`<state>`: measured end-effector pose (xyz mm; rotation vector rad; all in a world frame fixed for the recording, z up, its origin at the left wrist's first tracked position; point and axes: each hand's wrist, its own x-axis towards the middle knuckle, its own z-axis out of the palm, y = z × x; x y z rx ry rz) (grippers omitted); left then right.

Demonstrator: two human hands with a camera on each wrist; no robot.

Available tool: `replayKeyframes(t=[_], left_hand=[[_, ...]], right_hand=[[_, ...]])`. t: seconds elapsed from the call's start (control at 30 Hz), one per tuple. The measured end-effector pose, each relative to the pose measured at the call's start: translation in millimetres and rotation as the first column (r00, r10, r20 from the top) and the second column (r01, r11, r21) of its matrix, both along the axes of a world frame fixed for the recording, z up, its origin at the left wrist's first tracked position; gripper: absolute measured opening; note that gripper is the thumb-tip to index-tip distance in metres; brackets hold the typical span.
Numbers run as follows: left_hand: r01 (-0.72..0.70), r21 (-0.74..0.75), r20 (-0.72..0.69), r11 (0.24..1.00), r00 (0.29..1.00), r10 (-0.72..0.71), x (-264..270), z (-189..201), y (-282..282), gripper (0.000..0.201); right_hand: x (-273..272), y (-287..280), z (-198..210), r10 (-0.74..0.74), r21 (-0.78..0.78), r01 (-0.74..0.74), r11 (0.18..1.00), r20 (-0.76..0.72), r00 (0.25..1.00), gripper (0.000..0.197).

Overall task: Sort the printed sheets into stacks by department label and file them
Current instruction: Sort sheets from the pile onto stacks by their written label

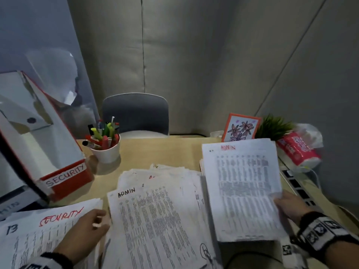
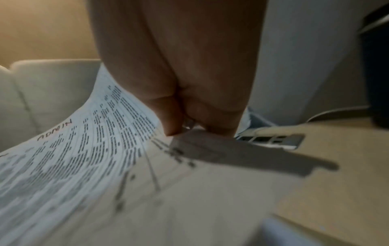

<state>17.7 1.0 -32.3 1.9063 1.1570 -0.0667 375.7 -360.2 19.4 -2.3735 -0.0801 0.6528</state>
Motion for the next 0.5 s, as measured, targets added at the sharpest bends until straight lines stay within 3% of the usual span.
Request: replayKeyframes(t=[0.1,0.2,0.27,0.37,0.5], left_hand=[[-0.050,-0.048,-0.103,0.998,0.994,0.044,-2,-12,7,0.033],[-0.046,-0.090,-0.130,0.995,0.991,0.034,5,-16,5,0.034],[-0.029,-0.090,-0.135,0.996,0.991,0.017,10,-15,1,0.033],[0.022,-0.071,-0.170,0.997,0.985,-0.034,14,-15,-4,0.035],[0.035,-0.057,-0.185,0.998,0.982,-0.045,16,-19,-9,0.038]], right_hand=[[19,-20,6,-0.018,-0.145,0.017,0.989,-0.004,1.000,0.046],[36,-28,-4,-0.027,-0.226,0.031,0.974,0.017,0.999,0.052],[43,-22,-10,-0.009,-0.275,0.023,0.961,0.051,0.999,0.047],[47,-6,-25,0.081,-0.355,-0.064,0.933,0.034,0.996,0.019],[52,1,-63,0.081,-0.364,-0.091,0.927,-0.045,0.996,0.053]])
